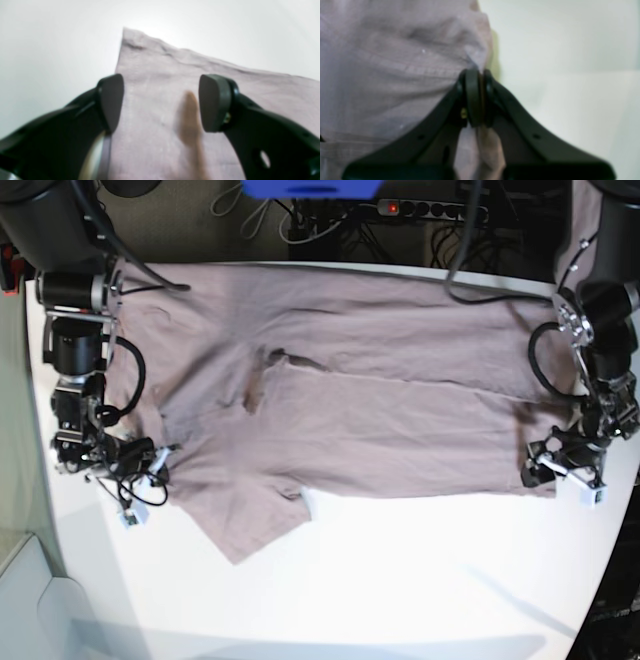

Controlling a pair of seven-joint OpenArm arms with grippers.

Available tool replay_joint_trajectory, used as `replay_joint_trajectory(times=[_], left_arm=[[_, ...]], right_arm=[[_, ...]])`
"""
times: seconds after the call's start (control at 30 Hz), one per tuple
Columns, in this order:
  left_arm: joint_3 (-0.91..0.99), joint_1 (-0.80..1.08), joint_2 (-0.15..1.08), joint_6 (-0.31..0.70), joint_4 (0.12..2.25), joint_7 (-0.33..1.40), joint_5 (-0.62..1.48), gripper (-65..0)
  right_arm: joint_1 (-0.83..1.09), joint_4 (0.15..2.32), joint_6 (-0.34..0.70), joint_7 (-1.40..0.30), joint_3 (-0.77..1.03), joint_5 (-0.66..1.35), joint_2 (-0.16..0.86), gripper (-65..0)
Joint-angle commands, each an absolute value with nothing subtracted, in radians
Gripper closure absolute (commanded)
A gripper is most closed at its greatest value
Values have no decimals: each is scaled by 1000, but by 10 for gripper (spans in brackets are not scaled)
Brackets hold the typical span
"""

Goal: Layout the t-shirt on the table in an organized manner, then fold the t-shirt properly
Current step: 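Move both grippers to the shirt's folded side edge and grasp it, then lift the grasped edge with both grippers and fold it over toward the collar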

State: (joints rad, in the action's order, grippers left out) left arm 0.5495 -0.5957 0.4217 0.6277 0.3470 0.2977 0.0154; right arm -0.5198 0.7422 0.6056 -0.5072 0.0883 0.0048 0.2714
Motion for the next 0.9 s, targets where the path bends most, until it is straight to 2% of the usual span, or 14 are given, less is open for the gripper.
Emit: replay_joint_trajectory(times=[0.0,0.67,0.87], left_arm=[[550,-618,447,622,358,302,15,-457],[549,-625,449,615,360,303,13,-457],[467,-618,444,522,352,303,-12,-454]], right_arm=[[-529,745,607,-542,87,-21,286,0],[-529,745,607,-542,87,-21,286,0],[-529,745,607,-542,85,-21,286,0]])
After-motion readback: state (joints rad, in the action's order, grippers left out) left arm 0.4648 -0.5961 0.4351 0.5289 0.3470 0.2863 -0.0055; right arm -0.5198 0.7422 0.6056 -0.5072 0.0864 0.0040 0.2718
